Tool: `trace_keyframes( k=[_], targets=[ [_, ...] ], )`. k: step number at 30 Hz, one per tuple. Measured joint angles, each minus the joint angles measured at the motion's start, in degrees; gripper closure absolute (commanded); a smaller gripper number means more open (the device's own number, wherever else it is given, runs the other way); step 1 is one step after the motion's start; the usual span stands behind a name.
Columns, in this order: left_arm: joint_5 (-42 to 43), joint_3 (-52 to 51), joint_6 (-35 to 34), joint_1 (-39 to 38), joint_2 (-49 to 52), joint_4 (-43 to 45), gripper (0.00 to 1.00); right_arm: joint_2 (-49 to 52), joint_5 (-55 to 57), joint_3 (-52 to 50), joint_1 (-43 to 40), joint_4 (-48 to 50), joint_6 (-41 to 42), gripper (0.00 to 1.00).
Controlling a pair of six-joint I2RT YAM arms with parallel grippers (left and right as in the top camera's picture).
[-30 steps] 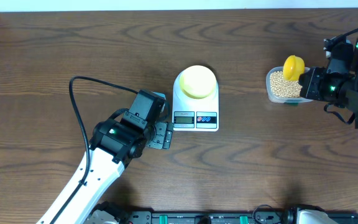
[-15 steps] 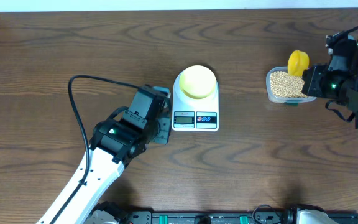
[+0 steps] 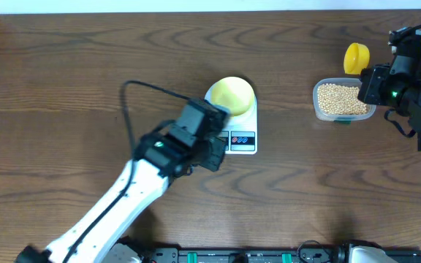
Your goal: Scoop item into bowl and weigh 50g on scale
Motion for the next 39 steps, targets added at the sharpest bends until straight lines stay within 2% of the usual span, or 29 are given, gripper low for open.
trace_keyframes(
  k=[6, 20, 28, 39],
  targets=[
    [-1.27, 0.15, 3.30, -3.26, 6.64, 1.64, 0.93, 0.00, -0.92, 0.00, 0.00, -0.13, 0.00, 0.99],
    [-2.71, 0.87, 15.54, -3.26, 15.96, 12.20, 0.93, 0.00, -1.70, 0.00, 0.00, -2.60, -0.07, 0.99],
    [-2.73, 0.87, 17.40, -3.26, 22.27, 16.70, 0.93, 0.00, -1.73, 0.00, 0.00, -2.60, -0.79, 0.99],
    [-7.85, 0.92, 18.67, -3.04, 23.26, 22.60, 0.93, 0.00, -1.73, 0.00, 0.00, -2.62, -1.88, 0.99]
  ],
)
